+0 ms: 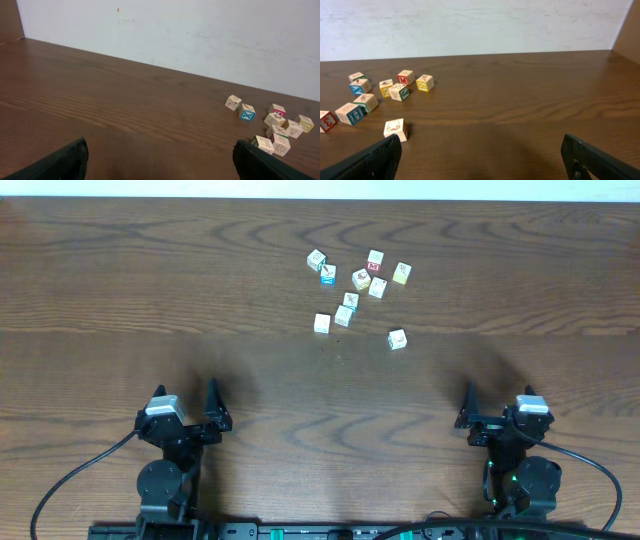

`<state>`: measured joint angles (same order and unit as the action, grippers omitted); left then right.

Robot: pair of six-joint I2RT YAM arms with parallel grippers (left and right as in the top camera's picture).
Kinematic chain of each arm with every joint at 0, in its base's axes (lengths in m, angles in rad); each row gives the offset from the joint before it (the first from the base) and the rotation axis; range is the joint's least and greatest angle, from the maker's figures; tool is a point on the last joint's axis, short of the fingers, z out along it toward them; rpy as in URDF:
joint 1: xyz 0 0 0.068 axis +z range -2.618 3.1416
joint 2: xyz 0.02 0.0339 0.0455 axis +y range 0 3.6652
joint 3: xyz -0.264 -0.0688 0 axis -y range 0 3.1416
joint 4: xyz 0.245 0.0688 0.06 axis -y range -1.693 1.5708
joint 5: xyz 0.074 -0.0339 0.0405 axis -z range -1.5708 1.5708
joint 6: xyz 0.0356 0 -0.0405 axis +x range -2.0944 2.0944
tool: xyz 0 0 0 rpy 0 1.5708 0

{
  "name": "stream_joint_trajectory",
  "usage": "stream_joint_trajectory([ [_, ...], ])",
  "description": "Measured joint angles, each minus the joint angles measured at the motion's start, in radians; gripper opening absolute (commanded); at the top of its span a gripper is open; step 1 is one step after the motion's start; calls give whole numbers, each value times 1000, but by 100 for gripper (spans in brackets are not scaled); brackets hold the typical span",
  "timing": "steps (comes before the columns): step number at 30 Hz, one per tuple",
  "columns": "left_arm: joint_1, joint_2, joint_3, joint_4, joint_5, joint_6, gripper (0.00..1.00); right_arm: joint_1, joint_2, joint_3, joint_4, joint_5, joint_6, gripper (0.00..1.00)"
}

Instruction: Lift 3 blocks

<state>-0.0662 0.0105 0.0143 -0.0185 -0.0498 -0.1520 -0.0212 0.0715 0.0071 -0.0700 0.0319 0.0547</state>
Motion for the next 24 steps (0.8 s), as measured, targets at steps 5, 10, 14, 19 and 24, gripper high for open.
stream_joint_trajectory([
  [5, 0, 0, 0, 0, 0, 0, 93, 0, 0, 0, 0, 0, 0, 99],
  [10, 0, 0, 0, 0, 0, 0, 93, 0, 0, 0, 0, 0, 0, 99],
  [14, 0, 0, 0, 0, 0, 0, 93, 0, 0, 0, 0, 0, 0, 99],
  [19, 0, 0, 0, 0, 0, 0, 93, 0, 0, 0, 16, 2, -3, 99],
  [24, 0, 0, 0, 0, 0, 0, 93, 0, 0, 0, 42, -11, -5, 99],
])
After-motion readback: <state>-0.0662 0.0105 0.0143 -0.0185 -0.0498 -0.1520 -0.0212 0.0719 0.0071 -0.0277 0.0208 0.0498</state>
